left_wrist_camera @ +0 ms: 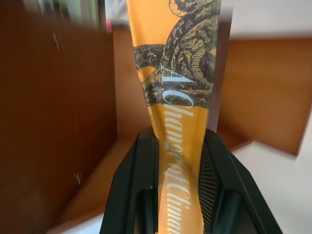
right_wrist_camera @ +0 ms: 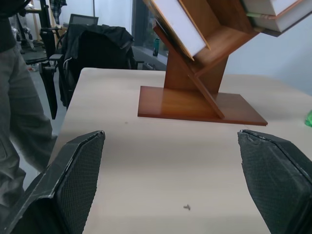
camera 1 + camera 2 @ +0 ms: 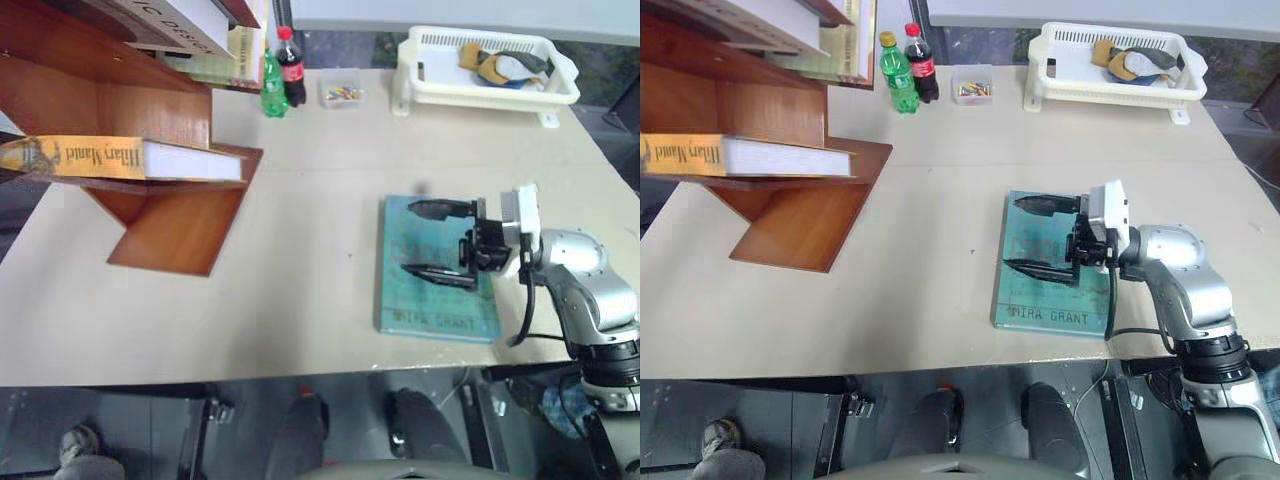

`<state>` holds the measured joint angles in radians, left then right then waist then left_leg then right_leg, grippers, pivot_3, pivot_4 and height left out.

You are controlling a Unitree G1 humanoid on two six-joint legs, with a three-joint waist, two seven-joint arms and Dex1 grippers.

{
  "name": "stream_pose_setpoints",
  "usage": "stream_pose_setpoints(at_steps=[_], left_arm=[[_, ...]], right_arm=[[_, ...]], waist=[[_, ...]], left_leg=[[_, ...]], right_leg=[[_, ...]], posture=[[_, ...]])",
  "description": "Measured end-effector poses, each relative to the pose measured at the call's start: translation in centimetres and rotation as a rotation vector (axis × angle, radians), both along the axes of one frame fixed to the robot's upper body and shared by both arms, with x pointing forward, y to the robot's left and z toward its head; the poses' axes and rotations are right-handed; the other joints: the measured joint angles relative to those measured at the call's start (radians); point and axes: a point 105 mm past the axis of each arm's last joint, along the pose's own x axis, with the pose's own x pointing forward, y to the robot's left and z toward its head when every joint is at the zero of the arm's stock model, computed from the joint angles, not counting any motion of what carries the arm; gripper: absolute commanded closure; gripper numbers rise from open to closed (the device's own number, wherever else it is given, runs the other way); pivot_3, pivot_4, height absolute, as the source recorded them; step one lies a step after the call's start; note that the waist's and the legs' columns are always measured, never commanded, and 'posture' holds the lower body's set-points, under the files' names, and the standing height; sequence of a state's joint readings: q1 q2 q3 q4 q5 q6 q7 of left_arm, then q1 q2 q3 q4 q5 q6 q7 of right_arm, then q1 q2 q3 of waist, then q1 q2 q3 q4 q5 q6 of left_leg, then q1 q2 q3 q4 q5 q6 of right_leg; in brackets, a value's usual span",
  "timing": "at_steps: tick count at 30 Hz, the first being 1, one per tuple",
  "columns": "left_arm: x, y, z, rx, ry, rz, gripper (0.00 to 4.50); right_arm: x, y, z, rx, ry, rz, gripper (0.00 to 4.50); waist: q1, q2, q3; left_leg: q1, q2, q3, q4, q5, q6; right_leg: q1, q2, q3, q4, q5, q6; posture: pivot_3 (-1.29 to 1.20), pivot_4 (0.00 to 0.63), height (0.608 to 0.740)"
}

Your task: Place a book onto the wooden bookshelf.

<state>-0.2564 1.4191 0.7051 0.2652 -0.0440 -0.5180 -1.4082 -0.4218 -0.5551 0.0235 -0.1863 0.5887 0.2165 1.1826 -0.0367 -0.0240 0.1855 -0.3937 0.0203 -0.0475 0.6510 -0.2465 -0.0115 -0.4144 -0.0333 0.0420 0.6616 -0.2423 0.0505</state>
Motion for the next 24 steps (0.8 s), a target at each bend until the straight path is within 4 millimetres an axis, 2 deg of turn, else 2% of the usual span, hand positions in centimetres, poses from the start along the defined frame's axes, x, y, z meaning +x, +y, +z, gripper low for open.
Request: stream_pose_setpoints(at_steps=[4, 10, 12, 20, 21, 22, 23, 24], left_arm=[[1.8, 1.1, -1.5, 0.037, 0.010, 0.006, 3.89], [3.9, 1.5, -2.1, 0.026, -0.034, -0.023, 3.89], [4.9, 1.4, -2.6, 0.019, -0.052, -0.046, 3.89], [5.8, 1.7, -3.3, 0.006, -0.062, -0.058, 3.89], [5.9, 1.8, -3.4, 0.001, -0.062, -0.057, 3.15], [5.8, 1.8, -3.4, -0.006, -0.063, -0.055, 2.94], [5.8, 2.0, -3.5, -0.024, -0.059, -0.049, 2.43], [5.7, 2.3, -3.8, -0.041, -0.050, -0.033, 2.11]], right_arm=[[-0.6, 0.8, 0.7, 0.029, -0.014, 0.001, 0.00], [-1.1, 2.4, 2.1, 0.086, -0.031, 0.008, 0.00], [-1.4, 3.0, 3.0, 0.118, -0.039, 0.001, 0.00], [-0.6, 3.3, 3.5, 0.149, -0.006, -0.083, 0.00], [-0.5, 3.3, 3.6, 0.153, -0.008, -0.089, 0.00], [-0.4, 3.4, 3.7, 0.152, -0.007, -0.091, 0.00], [-0.4, 3.4, 3.8, 0.151, -0.008, -0.092, 0.00], [-0.4, 3.5, 4.0, 0.151, -0.012, -0.089, 0.00]], waist=[[-0.007, 0.001, 0.001], [0.003, 0.002, 0.001], [0.012, 0.002, 0.000], [0.025, 0.006, -0.003], [0.025, 0.007, -0.004], [0.025, 0.007, -0.004], [0.024, 0.007, -0.004], [0.022, 0.008, -0.004]], left_leg=[[0.001, 0.001, 0.002, 0.000, 0.000, 0.000], [0.005, 0.002, 0.000, 0.001, 0.000, 0.000], [0.010, 0.002, 0.002, 0.003, 0.000, 0.000], [0.013, 0.004, 0.007, 0.003, 0.001, 0.000], [0.014, 0.005, 0.008, 0.003, 0.001, 0.000], [0.014, 0.005, 0.008, 0.003, 0.001, 0.000], [0.014, 0.005, 0.008, 0.003, 0.001, 0.000], [0.013, 0.006, 0.009, 0.003, 0.001, 0.000]], right_leg=[[0.000, 0.001, 0.002, 0.002, 0.000, 0.000], [0.000, 0.004, 0.000, 0.009, 0.000, 0.000], [0.004, 0.004, 0.002, 0.013, -0.002, 0.003], [0.004, 0.004, 0.003, 0.018, -0.002, 0.002], [0.004, 0.004, 0.003, 0.019, -0.001, 0.002], [0.004, 0.004, 0.003, 0.019, -0.001, 0.002], [0.004, 0.004, 0.004, 0.019, -0.001, 0.002], [0.003, 0.004, 0.004, 0.018, -0.001, 0.002]], posture=[[0.00, 0.150, 0.740], [0.00, 0.150, 0.740], [0.00, 0.150, 0.740], [0.00, 0.150, 0.740], [0.00, 0.150, 0.740], [0.00, 0.150, 0.740], [0.00, 0.150, 0.740], [0.00, 0.150, 0.740]])
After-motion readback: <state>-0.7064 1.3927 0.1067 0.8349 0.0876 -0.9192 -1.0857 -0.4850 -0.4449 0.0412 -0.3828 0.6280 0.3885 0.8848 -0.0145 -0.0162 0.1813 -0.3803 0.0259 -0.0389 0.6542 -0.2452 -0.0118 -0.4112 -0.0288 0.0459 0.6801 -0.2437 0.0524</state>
